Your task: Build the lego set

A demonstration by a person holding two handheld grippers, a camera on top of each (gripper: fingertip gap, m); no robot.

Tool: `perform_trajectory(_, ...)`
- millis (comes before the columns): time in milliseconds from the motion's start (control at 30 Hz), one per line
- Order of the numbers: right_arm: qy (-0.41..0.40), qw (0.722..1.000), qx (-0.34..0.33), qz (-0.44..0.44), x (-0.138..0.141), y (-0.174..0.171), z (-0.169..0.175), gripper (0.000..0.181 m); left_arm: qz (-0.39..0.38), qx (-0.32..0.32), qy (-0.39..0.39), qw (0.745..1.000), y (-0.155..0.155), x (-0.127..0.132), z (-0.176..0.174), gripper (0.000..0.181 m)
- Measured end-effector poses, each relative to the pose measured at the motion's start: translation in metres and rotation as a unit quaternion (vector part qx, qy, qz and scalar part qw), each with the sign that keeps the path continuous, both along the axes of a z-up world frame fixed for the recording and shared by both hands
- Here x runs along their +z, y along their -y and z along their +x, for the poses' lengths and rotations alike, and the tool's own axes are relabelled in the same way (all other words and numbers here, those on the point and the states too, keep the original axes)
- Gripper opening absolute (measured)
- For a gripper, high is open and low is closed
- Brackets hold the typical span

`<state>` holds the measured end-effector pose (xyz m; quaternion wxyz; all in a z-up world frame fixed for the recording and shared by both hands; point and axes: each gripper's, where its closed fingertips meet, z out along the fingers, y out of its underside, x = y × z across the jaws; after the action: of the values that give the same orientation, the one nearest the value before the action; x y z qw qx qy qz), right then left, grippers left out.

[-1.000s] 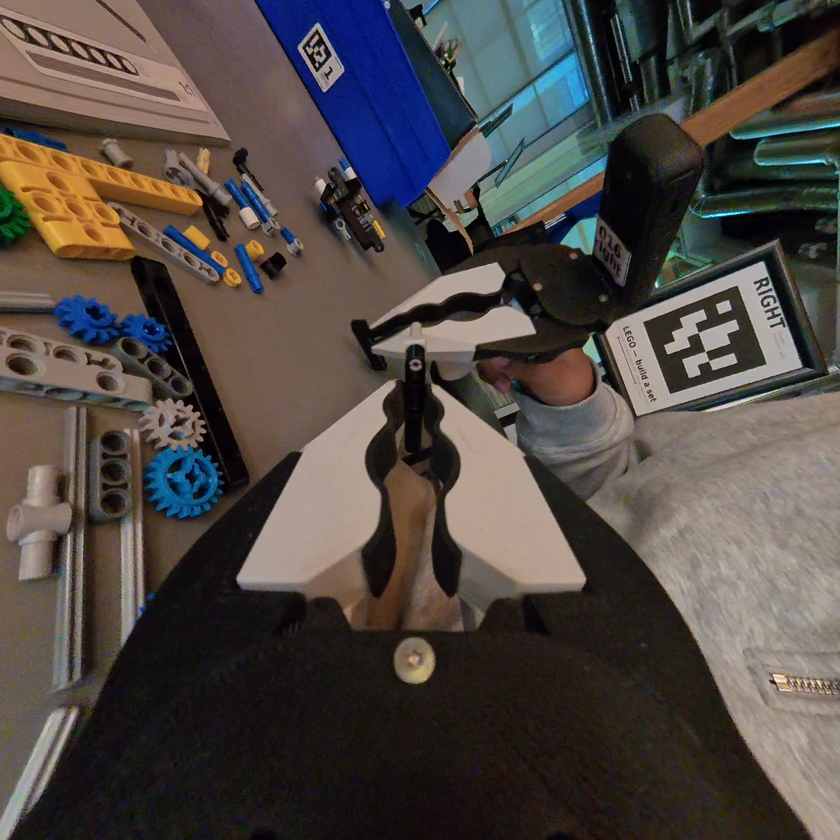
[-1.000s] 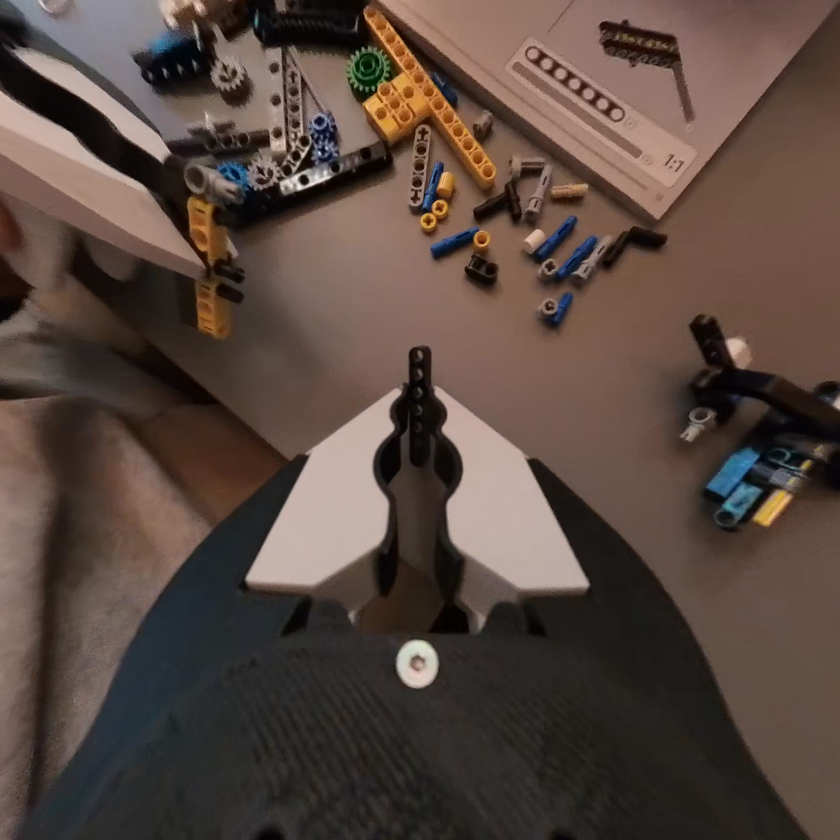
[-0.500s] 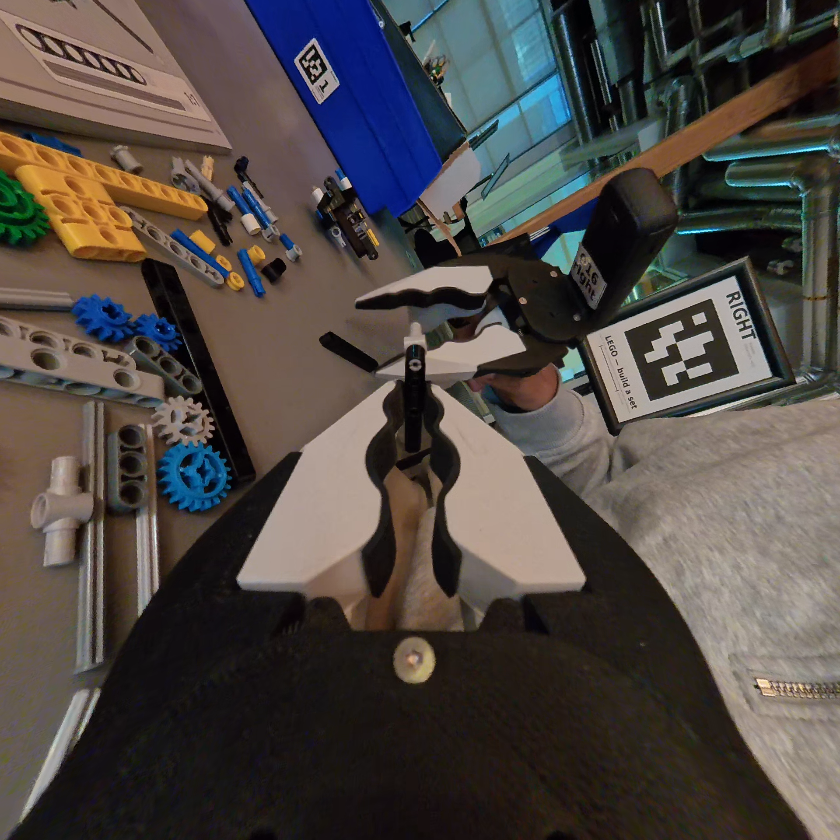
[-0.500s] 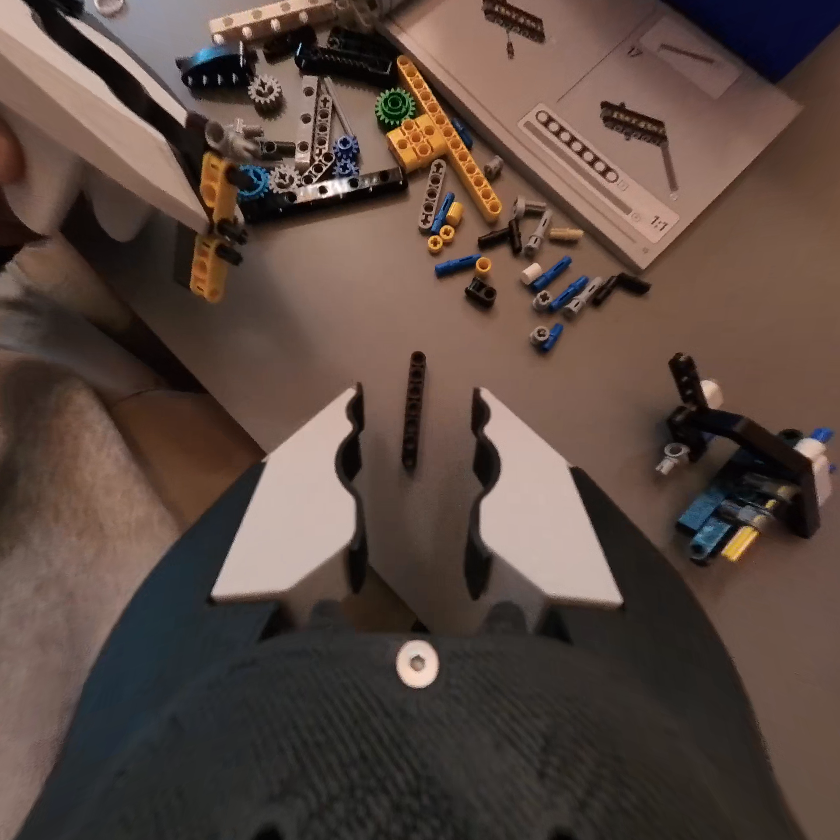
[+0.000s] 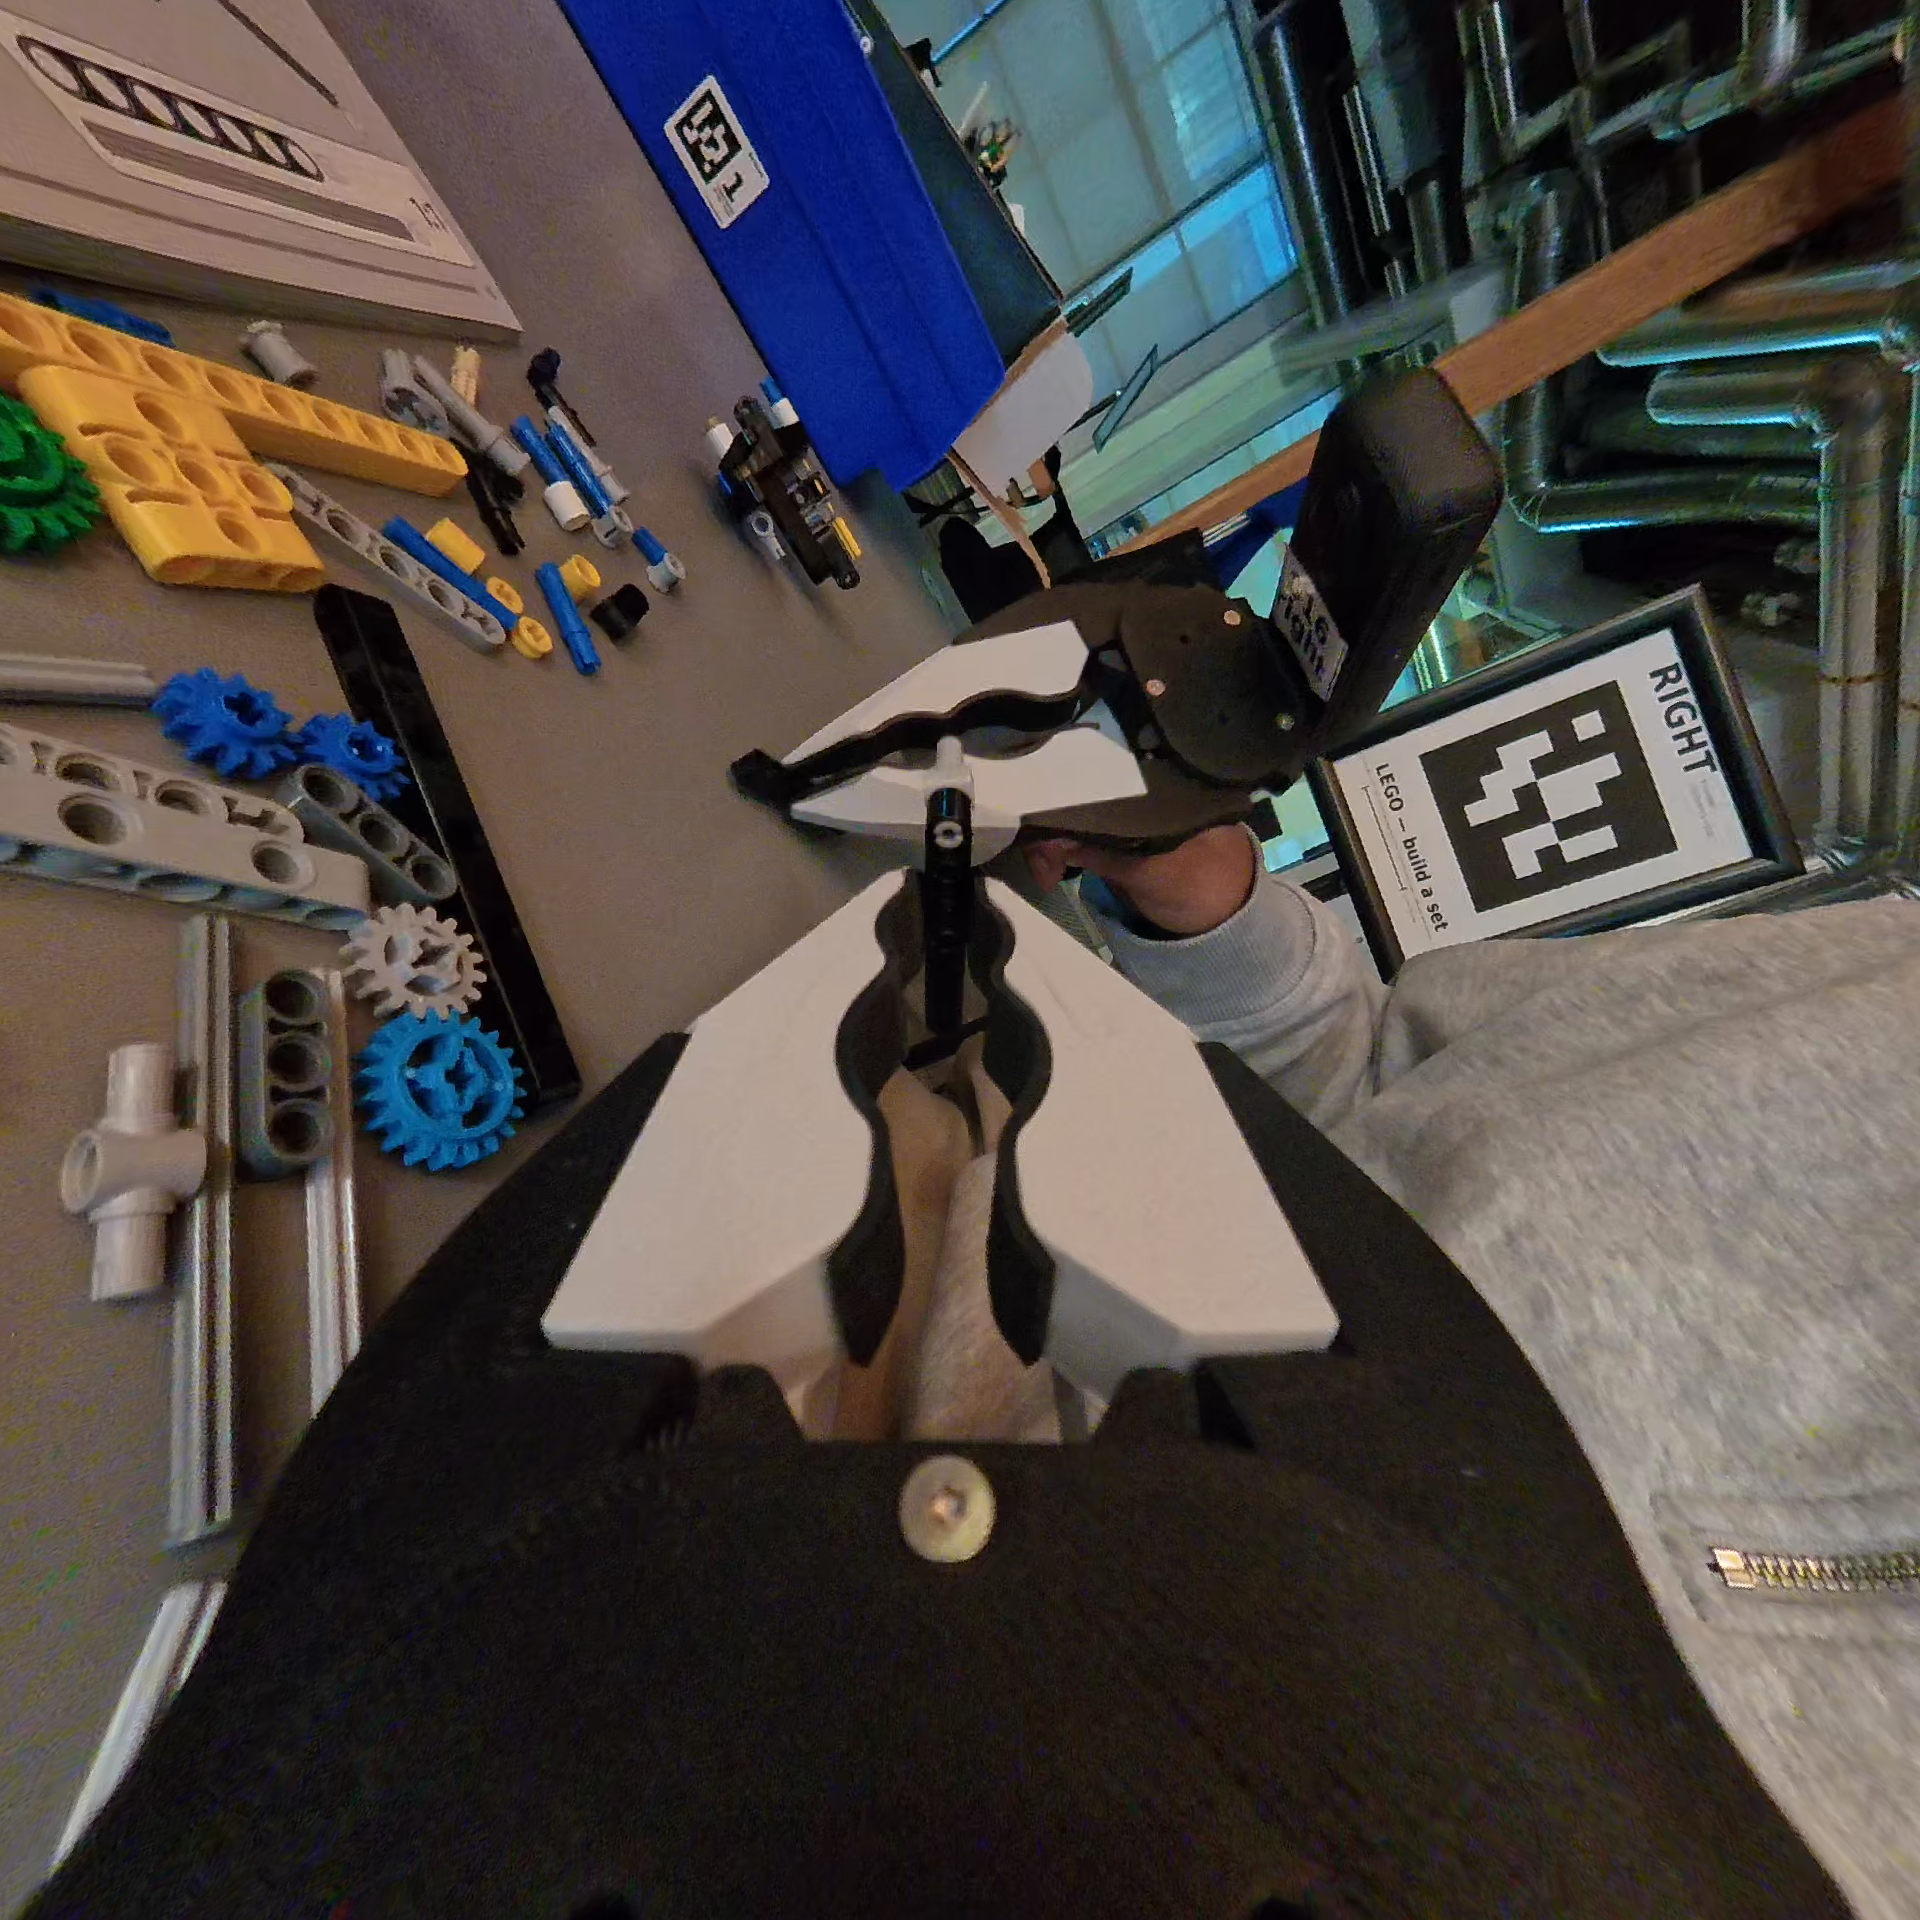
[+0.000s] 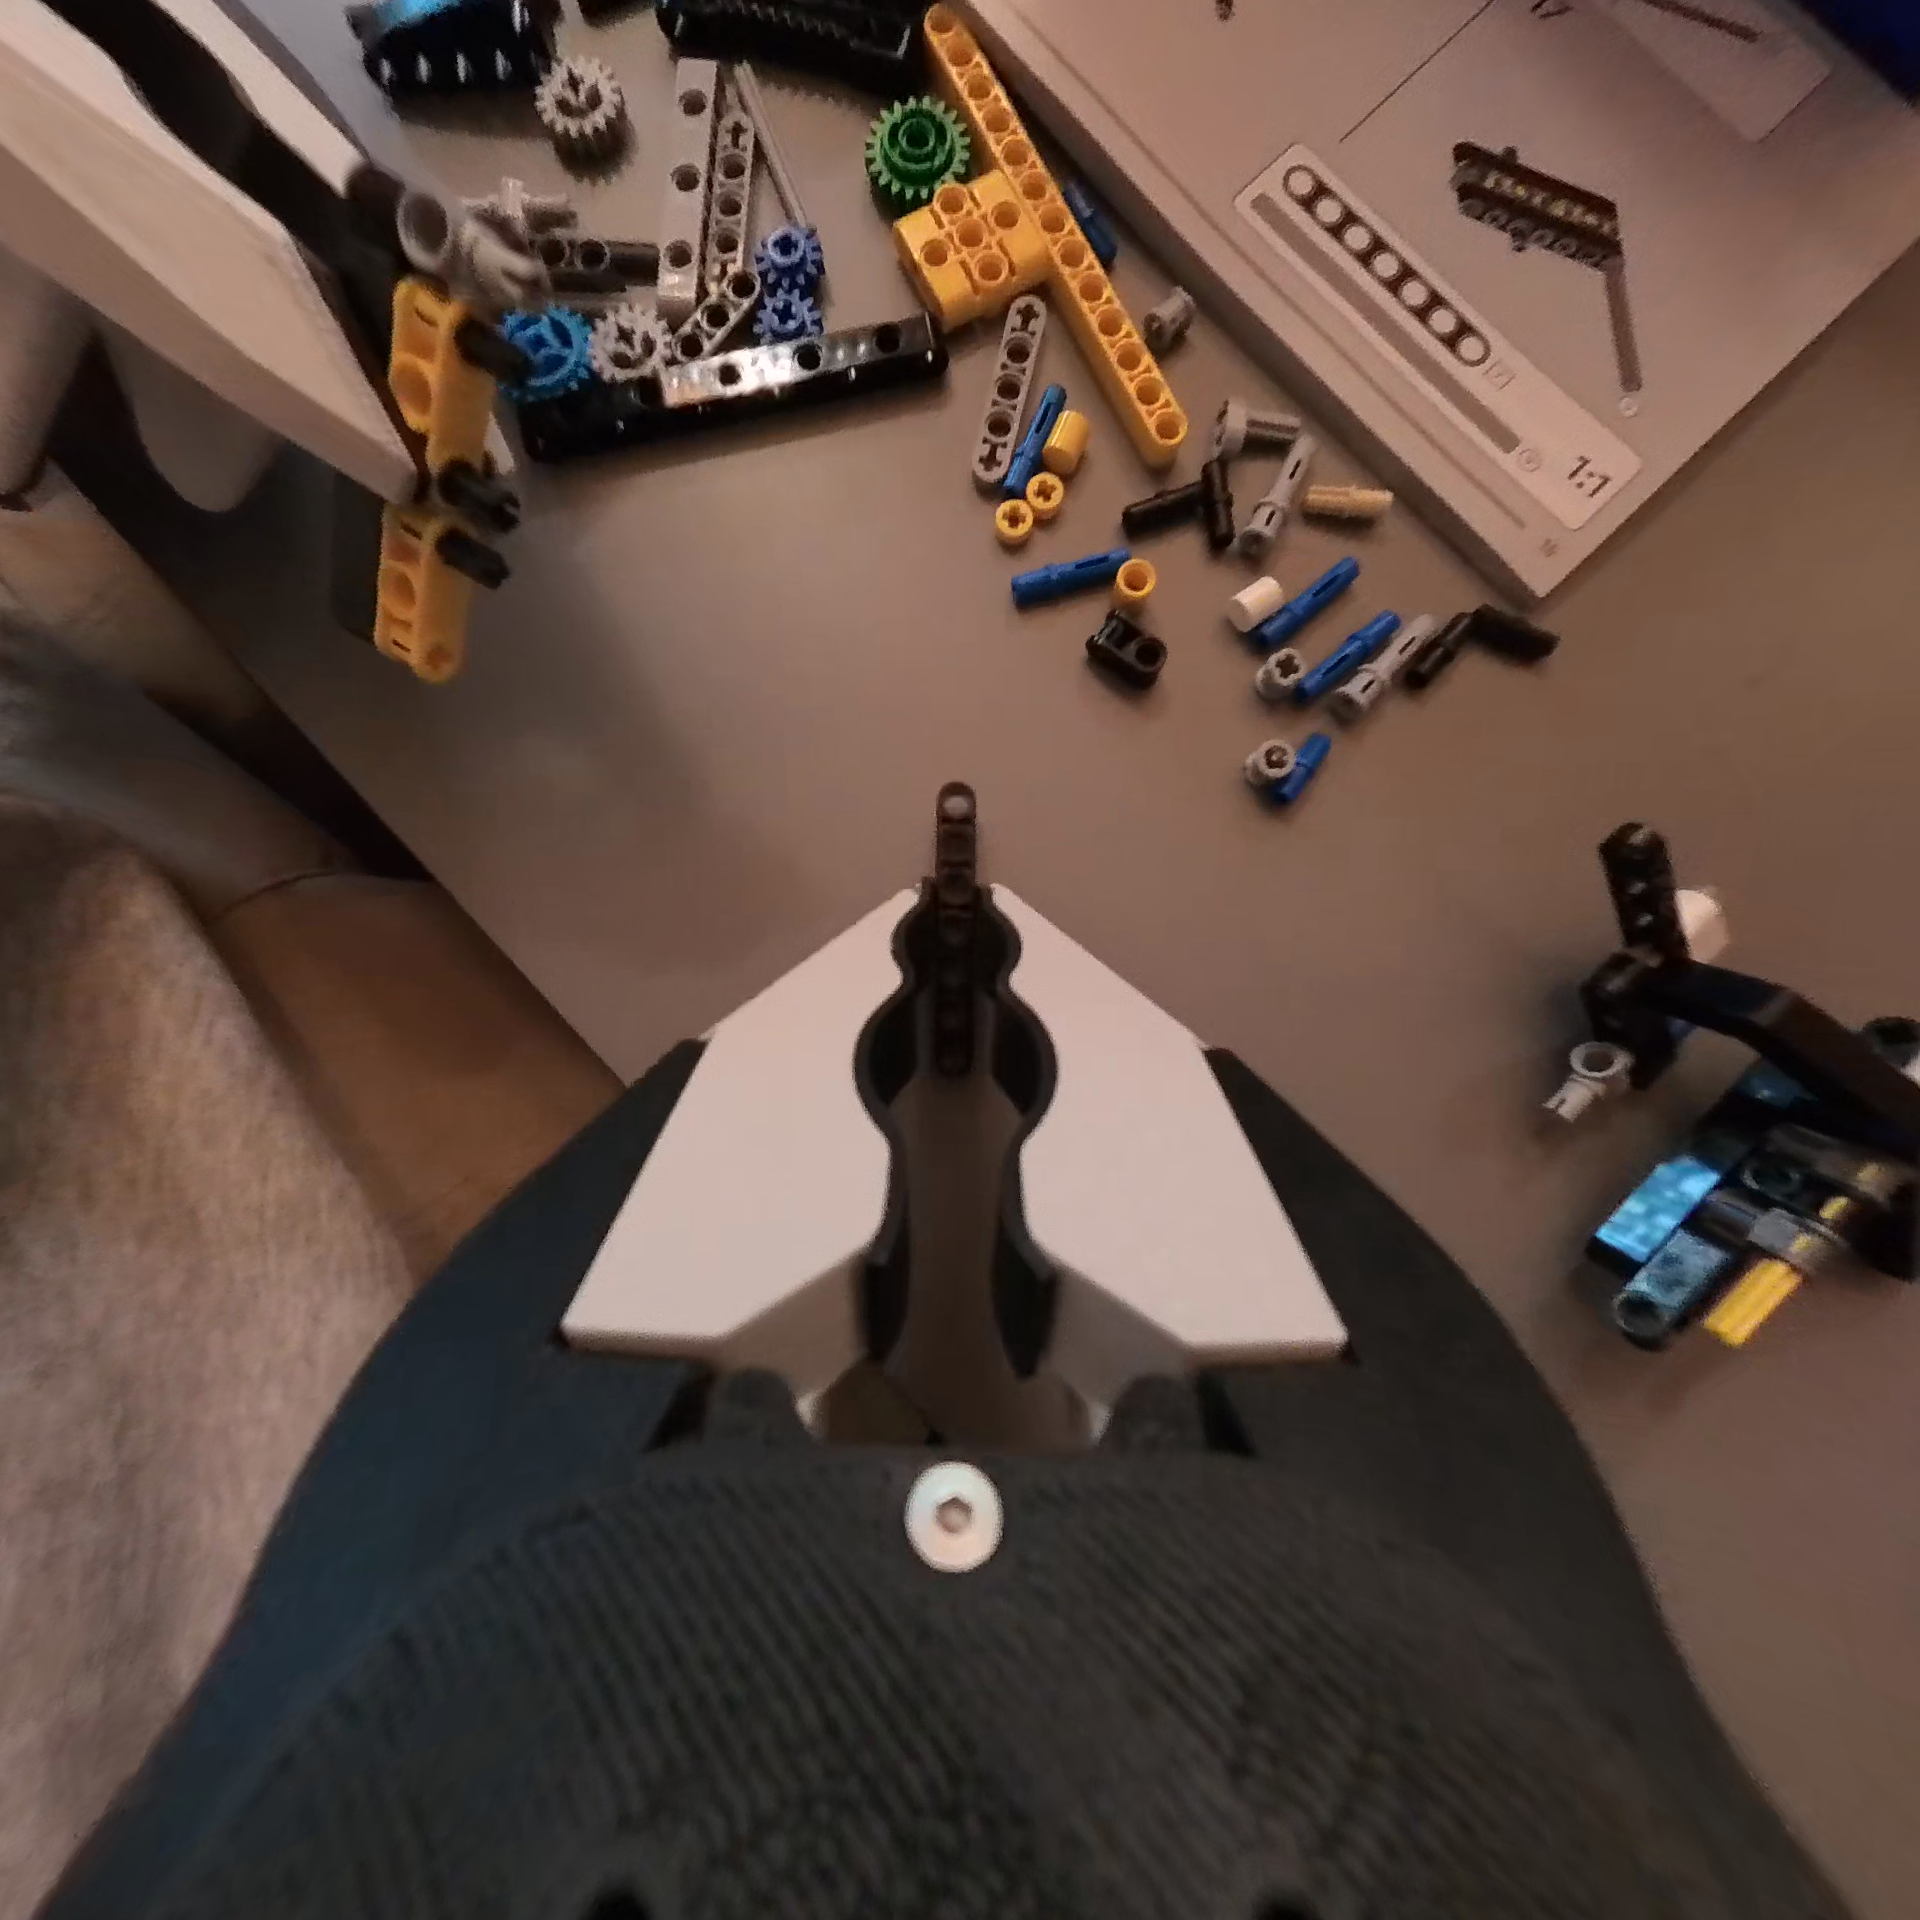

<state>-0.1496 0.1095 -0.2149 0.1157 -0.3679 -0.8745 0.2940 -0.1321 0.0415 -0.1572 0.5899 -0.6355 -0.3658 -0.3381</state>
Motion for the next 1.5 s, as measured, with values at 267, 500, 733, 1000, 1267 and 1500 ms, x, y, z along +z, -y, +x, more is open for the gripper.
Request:
perform_trajectory(267,0.036,0.949,-0.005,-0.312,0.073,0.047,0.007,0.004,0.042,-0.027,0.014,0.999,-0.002,0.011,0.007,0.006)
perform_trajectory(500,0.140,0.867,-0.030,-0.477,0.085,0.058,0.018,0.004,0.105,-0.059,0.040,0.992,-0.003,0.028,0.017,0.006)
perform_trajectory(733,0.185,0.799,-0.047,-0.570,0.094,0.062,0.020,0.004,0.118,-0.059,0.052,0.990,-0.005,0.032,0.018,0.007)
perform_trajectory(1000,0.177,0.811,-0.047,-0.556,0.093,0.063,0.021,0.004,0.113,-0.060,0.052,0.990,-0.006,0.031,0.019,0.007)
perform_trajectory(1267,0.187,0.818,-0.041,-0.543,0.086,0.062,0.023,0.004,0.090,-0.068,0.046,0.993,-0.008,0.024,0.021,0.007)
perform_trajectory(1500,0.188,0.800,-0.062,-0.567,0.082,0.056,0.019,0.003,0.080,-0.048,0.048,0.994,-0.013,0.021,0.016,0.007)
